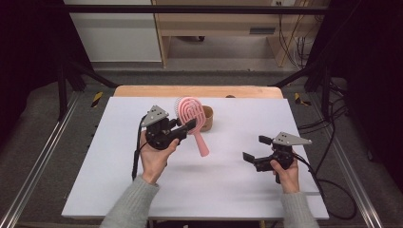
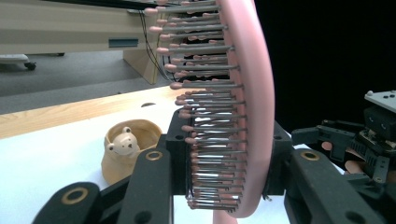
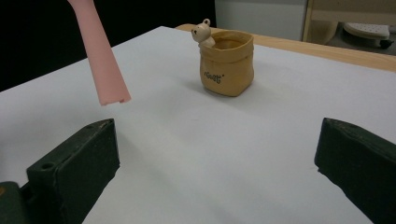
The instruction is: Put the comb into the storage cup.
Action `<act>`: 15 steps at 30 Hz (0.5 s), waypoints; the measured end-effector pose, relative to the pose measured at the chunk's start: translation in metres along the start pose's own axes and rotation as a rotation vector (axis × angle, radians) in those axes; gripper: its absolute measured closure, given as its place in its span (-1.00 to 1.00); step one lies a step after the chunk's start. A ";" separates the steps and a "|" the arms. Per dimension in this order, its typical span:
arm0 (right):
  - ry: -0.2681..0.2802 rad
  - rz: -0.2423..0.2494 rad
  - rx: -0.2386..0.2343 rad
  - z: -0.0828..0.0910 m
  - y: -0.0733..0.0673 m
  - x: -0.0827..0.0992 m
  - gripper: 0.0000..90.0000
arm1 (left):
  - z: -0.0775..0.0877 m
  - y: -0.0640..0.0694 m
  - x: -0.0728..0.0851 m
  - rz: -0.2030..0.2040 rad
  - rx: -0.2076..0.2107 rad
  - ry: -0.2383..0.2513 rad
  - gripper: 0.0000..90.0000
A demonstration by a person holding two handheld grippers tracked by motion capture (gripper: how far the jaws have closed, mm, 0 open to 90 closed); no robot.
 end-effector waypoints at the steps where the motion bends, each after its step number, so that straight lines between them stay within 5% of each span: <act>1: 0.001 0.000 0.004 0.001 0.001 0.001 -0.99 | 0.001 -0.001 -0.001 -0.001 -0.002 0.002 0.41; 15: 0.000 -0.021 0.026 0.009 0.017 0.009 -0.99 | 0.008 -0.008 -0.019 -0.031 -0.018 0.016 0.41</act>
Point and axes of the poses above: each handheld gripper's, and its own axes: z roughly backward along the jaws, x roughly out of its underside, y roughly to its right, the point moved 6 cm from there along -z, roughly forward along the jaws, and after that the axes turned 15 degrees about -z, right-handed, at the moved point
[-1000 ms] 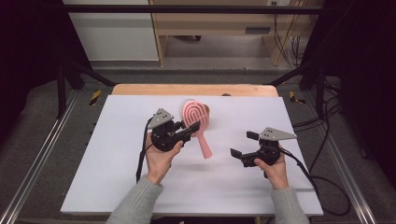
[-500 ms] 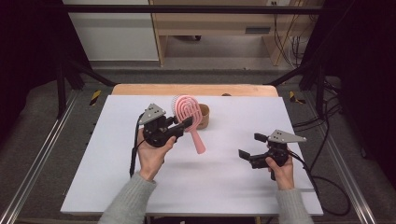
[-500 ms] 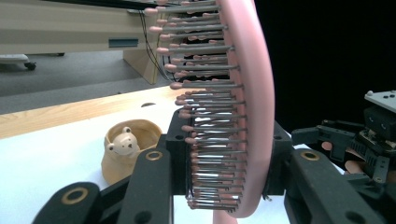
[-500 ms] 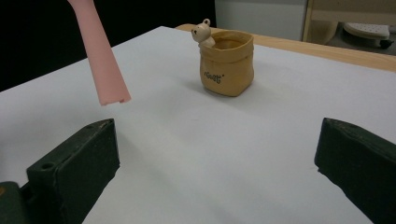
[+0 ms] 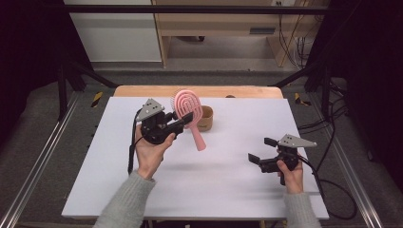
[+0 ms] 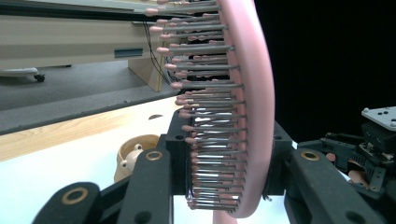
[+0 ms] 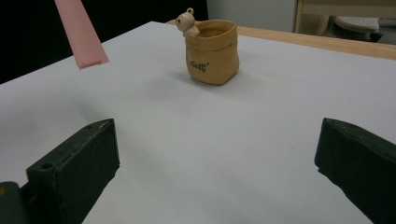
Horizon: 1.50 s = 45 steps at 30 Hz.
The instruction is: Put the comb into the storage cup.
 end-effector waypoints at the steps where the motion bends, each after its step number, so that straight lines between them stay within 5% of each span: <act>1: 0.000 0.002 0.002 0.000 0.001 0.000 -0.99 | 0.000 0.000 -0.001 -0.004 0.000 -0.001 0.41; 23: -0.002 -0.003 0.007 0.000 0.004 0.002 -0.99 | -0.011 -0.016 -0.022 -0.041 -0.025 -0.009 0.41; 45: -0.004 -0.007 0.005 0.001 0.005 0.002 -0.99 | -0.042 -0.031 -0.033 -0.040 -0.043 -0.029 0.41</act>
Point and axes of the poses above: each handheld gripper's, and its own axes: z roughly backward along the jaws, x roughly out of its underside, y roughly to its right, the point moved 6 cm from there along -z, roughly forward along the jaws, and after that the axes turned 15 degrees about -z, right-handed, at the moved point
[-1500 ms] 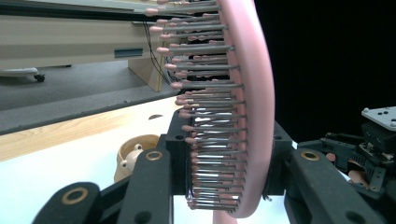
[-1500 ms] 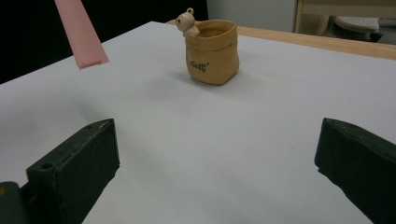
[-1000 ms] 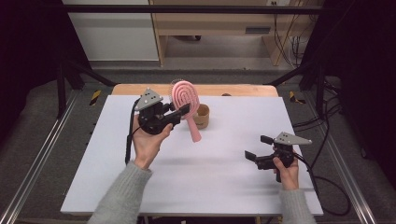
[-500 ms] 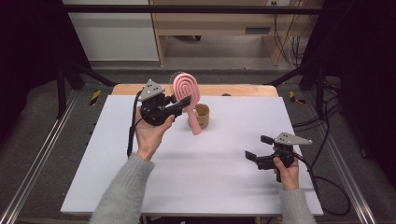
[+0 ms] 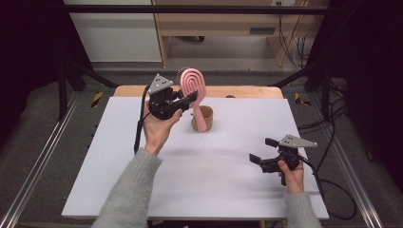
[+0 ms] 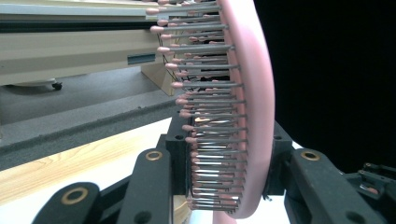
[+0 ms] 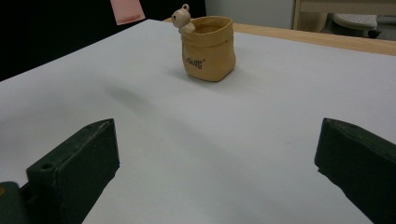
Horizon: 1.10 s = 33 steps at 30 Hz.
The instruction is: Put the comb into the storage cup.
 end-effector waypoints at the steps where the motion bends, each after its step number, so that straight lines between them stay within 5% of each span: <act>1: -0.001 0.000 0.001 0.000 0.000 0.000 -0.99 | -0.002 -0.001 -0.001 -0.001 -0.002 -0.002 0.41; 33: -0.006 0.001 0.005 -0.001 0.000 0.001 -0.99 | -0.051 -0.025 -0.014 -0.006 -0.064 -0.027 0.41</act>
Point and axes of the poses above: each handheld gripper's, and its own axes: z roughly backward along the jaws, x roughly out of its underside, y roughly to its right, the point moved 6 cm from there along -z, roughly forward along the jaws, and after that the axes turned 15 degrees about -z, right-handed, at the moved point
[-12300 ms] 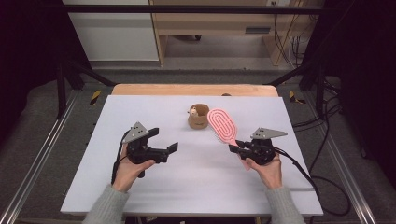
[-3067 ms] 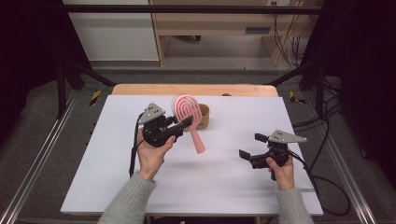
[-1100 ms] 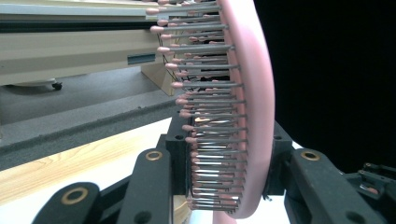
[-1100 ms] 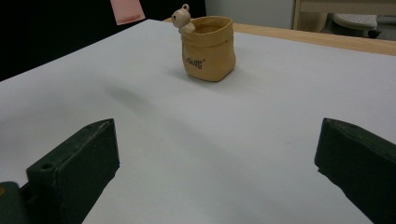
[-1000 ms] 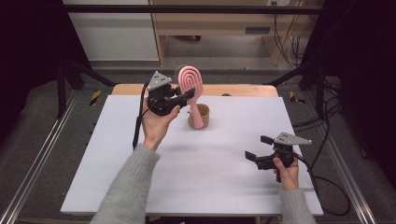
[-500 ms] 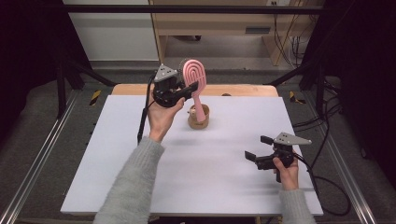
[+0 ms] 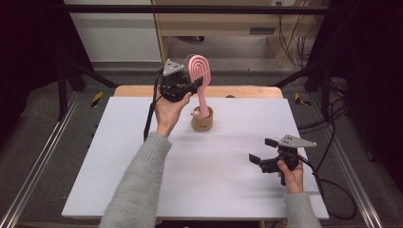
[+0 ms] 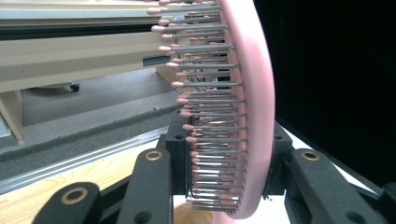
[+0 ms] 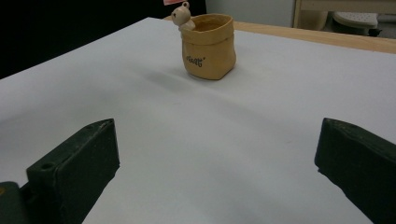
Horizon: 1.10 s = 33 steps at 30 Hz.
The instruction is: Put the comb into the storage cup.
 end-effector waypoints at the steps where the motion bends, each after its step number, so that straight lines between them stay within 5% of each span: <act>1: -0.001 -0.003 -0.004 0.000 -0.001 0.000 -0.99 | -0.002 -0.001 0.000 0.002 -0.003 -0.001 0.41; 33: 0.002 0.001 -0.008 0.000 -0.001 0.000 -0.99 | -0.045 -0.006 0.021 -0.021 -0.028 -0.049 0.41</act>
Point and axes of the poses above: each handheld gripper's, and its own axes: z roughly backward along the jaws, x roughly out of its underside, y roughly to its right, the point moved 6 cm from there along -z, roughly forward along the jaws, and after that the axes turned 15 degrees about -z, right-handed, at the moved point
